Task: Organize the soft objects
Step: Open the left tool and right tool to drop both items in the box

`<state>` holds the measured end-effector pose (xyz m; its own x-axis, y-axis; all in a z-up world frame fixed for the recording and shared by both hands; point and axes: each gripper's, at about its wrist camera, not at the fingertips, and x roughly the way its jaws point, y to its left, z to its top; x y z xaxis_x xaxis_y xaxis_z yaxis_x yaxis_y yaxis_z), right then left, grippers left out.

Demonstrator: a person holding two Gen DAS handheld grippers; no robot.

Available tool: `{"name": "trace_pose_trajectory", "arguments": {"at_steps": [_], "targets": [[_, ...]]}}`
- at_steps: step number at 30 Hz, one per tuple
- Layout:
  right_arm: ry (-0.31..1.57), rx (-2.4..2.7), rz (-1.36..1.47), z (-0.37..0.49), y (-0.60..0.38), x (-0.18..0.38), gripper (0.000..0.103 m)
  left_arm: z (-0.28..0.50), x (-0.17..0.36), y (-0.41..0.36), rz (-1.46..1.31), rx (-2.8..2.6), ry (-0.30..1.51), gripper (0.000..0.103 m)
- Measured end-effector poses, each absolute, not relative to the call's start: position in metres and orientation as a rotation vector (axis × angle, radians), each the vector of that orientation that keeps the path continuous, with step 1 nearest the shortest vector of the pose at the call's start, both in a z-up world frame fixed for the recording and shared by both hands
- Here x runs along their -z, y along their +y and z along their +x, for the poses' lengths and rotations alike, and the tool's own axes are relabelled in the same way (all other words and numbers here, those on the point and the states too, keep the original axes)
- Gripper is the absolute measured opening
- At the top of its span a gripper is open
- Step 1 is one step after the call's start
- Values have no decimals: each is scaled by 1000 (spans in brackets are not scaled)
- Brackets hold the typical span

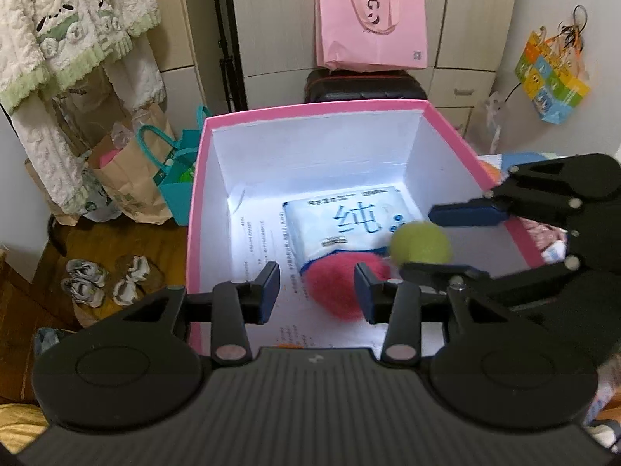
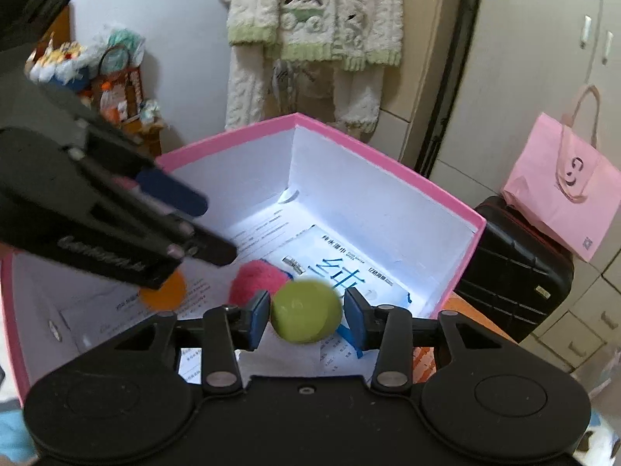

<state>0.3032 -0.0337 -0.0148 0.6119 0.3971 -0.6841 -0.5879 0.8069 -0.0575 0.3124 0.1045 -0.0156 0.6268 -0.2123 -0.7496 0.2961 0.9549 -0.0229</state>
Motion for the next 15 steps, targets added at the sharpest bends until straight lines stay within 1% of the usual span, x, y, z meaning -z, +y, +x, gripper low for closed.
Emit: {"name": "trace_pose_trajectory", "arguments": {"at_steps": [1, 3, 7, 15], "targets": [[704, -582, -267, 304, -35, 13, 55, 309, 14, 105, 99, 297, 840, 42], [692, -577, -216, 302, -43, 8, 59, 298, 8, 107, 91, 303, 819, 46], [668, -583, -149, 290, -61, -7, 59, 277, -4, 111, 65, 330, 794, 52], [629, -596, -65, 242, -100, -31, 60, 236, -24, 114, 33, 398, 781, 54]]}}
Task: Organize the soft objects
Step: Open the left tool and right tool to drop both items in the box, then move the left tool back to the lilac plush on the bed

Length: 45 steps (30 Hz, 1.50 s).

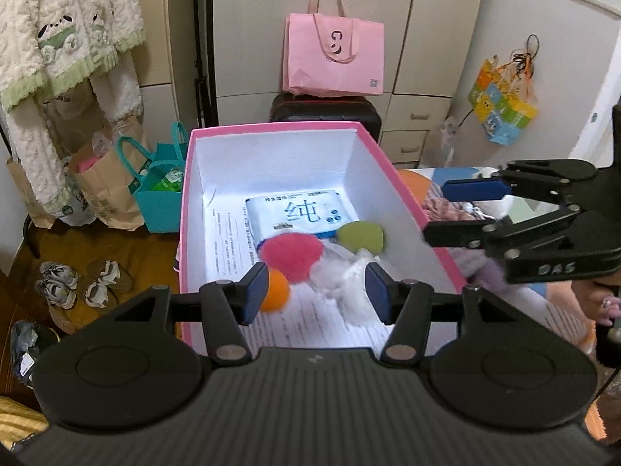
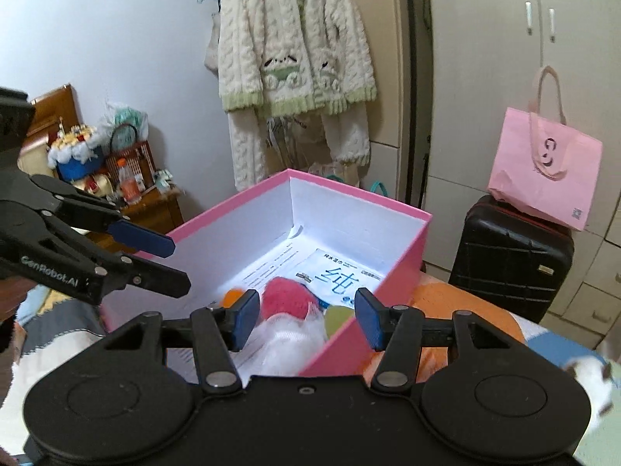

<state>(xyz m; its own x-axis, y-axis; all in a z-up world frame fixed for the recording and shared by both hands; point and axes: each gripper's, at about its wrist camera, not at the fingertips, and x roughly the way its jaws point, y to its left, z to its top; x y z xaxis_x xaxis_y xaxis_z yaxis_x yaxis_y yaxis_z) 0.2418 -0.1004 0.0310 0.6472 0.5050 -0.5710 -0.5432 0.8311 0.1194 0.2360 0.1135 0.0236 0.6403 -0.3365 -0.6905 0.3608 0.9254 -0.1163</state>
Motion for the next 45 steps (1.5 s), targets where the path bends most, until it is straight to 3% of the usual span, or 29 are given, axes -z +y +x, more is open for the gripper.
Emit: {"name": "trace_pose_trajectory", "arguments": {"at_steps": [14, 21, 36, 45], "targets": [[564, -570, -38, 162, -158, -68, 62, 163, -56, 90, 63, 503, 746, 56], [539, -533, -60, 126, -182, -72, 68, 133, -63, 66, 108, 549, 732, 58], [572, -499, -96, 87, -215, -44, 80, 115, -44, -1, 175, 668, 795, 59], [632, -497, -93, 94, -224, -7, 82, 135, -23, -33, 124, 725, 809, 59]]}}
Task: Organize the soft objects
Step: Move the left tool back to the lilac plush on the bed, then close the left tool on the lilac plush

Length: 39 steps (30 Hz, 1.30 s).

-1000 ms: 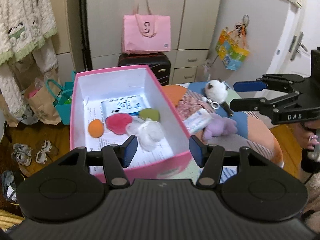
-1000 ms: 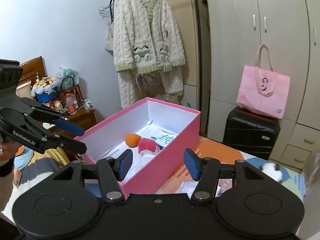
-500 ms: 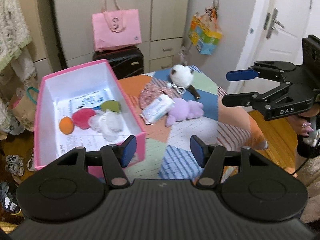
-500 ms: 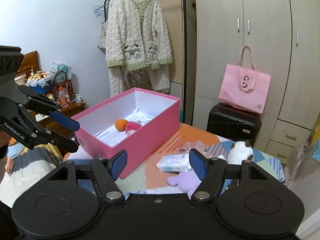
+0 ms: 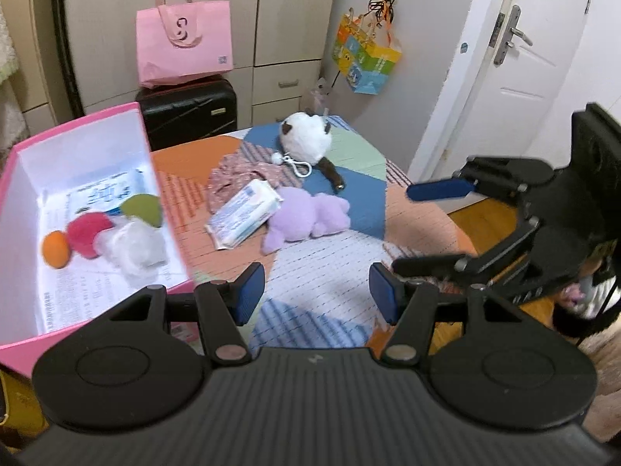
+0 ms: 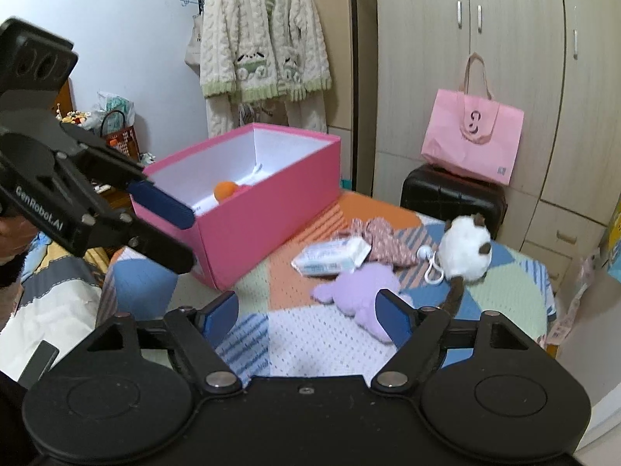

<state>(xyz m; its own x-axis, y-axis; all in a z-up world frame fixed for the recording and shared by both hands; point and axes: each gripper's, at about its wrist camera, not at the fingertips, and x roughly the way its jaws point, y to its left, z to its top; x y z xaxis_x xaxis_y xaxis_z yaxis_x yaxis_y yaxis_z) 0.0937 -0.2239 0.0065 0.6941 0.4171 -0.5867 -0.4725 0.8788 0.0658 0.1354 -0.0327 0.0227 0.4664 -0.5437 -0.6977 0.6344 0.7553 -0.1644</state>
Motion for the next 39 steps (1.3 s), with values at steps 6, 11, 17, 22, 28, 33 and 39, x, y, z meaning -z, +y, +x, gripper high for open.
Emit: {"name": "trace_pose_trajectory", "arguments": {"at_steps": [6, 11, 17, 22, 28, 33, 39], "targets": [[613, -458, -141, 100, -217, 20, 82, 146, 1, -51, 78, 759, 796, 58], [610, -418, -154, 112, -215, 39, 82, 164, 20, -62, 14, 767, 821, 58], [606, -379, -138, 126, -215, 54, 82, 187, 43, -74, 40, 659, 789, 58], [603, -345, -126, 141, -210, 66, 85, 206, 59, -79, -1, 665, 824, 58], [598, -301, -195, 159, -206, 79, 85, 220, 79, -91, -17, 642, 847, 58], [648, -298, -319, 182, -192, 85, 86, 233, 87, -96, 19, 599, 846, 59], [661, -351, -278, 192, -199, 86, 89, 241, 93, -89, -84, 655, 885, 59]]}}
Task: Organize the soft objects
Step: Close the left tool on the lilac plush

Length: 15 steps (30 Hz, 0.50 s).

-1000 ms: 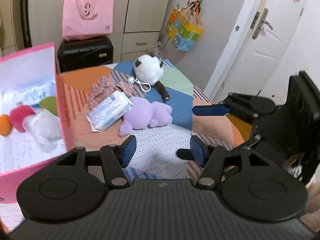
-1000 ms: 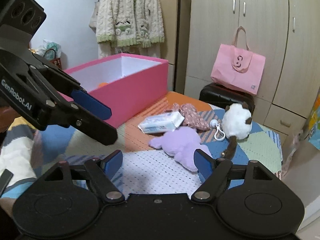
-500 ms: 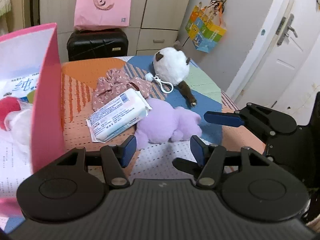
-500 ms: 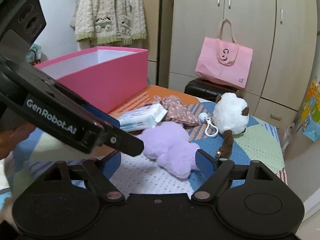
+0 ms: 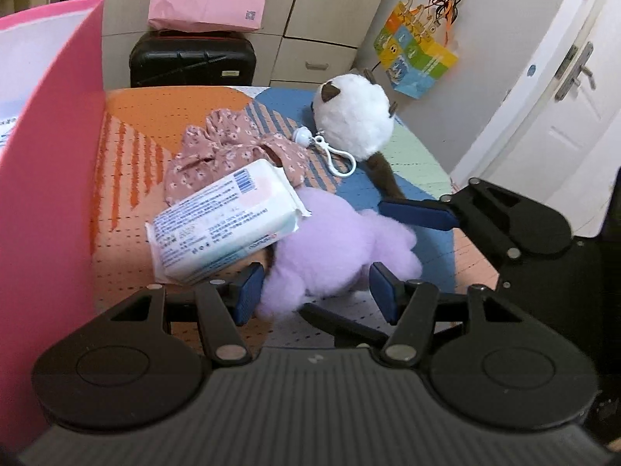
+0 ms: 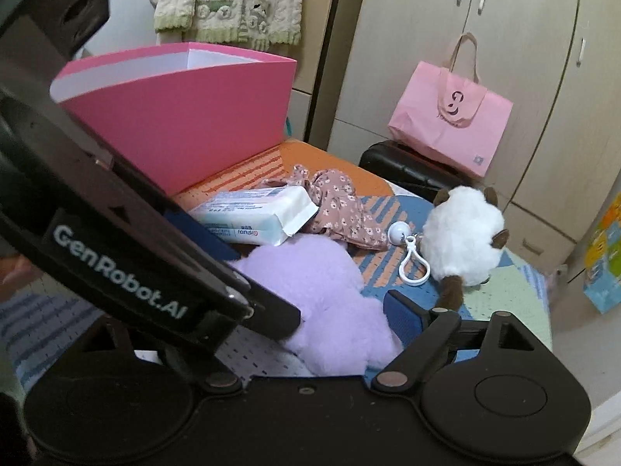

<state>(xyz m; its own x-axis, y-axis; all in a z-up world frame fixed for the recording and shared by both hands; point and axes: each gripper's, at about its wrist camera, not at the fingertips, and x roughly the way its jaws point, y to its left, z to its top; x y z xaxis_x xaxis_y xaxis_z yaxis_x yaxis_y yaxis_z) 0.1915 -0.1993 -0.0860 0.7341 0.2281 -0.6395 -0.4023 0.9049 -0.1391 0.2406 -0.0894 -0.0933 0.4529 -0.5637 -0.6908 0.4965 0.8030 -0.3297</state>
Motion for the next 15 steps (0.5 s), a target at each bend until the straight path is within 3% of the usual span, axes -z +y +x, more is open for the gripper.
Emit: {"name": "trace_pose_trajectory", "arguments": {"at_steps": [3, 7, 15], "targets": [[671, -371, -224, 191, -207, 87, 90, 235, 94, -93, -77, 645, 846, 56], [678, -406, -188, 183, -215, 88, 92, 233, 96, -92, -152, 719, 923, 55], [637, -497, -299, 158, -209, 87, 91, 218, 98, -94, -181, 750, 949, 55]]}}
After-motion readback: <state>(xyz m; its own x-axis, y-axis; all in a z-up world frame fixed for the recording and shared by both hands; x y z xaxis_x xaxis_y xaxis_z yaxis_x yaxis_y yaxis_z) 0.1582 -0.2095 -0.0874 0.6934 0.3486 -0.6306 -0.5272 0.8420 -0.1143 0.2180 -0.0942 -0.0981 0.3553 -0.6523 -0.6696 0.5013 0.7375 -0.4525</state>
